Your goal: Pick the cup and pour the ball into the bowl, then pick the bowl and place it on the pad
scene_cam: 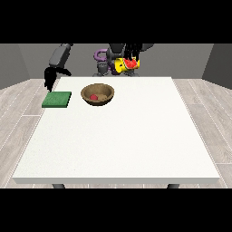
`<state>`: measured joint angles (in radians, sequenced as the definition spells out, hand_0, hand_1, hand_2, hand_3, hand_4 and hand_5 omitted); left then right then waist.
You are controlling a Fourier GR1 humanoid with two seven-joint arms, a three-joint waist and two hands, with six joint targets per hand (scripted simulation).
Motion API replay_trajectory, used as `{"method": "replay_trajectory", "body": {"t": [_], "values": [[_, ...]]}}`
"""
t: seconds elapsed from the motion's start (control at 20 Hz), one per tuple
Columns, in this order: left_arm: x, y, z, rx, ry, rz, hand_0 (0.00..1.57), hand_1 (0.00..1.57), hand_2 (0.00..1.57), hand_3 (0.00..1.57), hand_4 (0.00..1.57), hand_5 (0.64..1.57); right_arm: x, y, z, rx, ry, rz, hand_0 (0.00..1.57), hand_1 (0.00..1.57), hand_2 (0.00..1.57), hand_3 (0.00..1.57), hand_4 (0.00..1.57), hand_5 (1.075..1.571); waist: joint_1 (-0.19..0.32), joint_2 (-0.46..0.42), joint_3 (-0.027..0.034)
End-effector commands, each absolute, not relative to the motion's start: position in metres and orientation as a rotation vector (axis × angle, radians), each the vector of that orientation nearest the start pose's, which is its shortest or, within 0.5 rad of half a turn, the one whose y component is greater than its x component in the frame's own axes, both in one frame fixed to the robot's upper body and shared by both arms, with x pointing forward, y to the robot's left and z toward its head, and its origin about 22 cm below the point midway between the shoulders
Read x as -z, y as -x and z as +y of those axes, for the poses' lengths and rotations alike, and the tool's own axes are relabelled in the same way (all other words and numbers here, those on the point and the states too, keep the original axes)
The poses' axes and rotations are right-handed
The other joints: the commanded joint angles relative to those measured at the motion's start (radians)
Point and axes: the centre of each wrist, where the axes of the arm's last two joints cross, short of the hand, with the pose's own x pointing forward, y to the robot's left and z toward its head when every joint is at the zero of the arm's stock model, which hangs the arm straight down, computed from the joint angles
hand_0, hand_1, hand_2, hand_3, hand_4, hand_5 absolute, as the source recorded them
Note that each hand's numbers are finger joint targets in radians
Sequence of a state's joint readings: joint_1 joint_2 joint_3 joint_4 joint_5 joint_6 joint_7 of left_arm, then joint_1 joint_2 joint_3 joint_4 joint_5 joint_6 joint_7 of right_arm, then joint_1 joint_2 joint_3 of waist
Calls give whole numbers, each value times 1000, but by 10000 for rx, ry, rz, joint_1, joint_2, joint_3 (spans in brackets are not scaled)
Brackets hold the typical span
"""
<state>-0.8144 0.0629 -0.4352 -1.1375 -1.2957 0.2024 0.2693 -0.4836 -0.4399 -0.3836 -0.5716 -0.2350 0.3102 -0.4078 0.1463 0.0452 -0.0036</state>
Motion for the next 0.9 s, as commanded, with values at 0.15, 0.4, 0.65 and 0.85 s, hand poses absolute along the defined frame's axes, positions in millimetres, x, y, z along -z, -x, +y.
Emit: {"method": "replay_trajectory", "body": {"t": [0.15,0.4,0.65,0.85], "values": [[-119,-367,103,7943,-8023,-19641,1294,1294,1571,1528,996,1564,11,-335,-399,2574,667,-16679,0,0,0,0,236,1561,572,1149,-20],[-100,-373,136,5517,-5862,-20101,959,959,932,634,862,1540,-7,-356,-379,2402,-187,-17278,0,0,0,0,358,1569,100,2107,-11],[-87,-372,147,3151,-3476,-20260,0,0,0,0,400,1548,-10,-373,-336,1934,-816,-17300,0,0,0,0,421,1566,-396,2549,3],[-64,-374,171,2951,-2812,-19726,0,0,0,0,0,1516,22,-360,-305,1454,-948,-16870,0,0,0,0,235,1549,-786,2184,31]]}}
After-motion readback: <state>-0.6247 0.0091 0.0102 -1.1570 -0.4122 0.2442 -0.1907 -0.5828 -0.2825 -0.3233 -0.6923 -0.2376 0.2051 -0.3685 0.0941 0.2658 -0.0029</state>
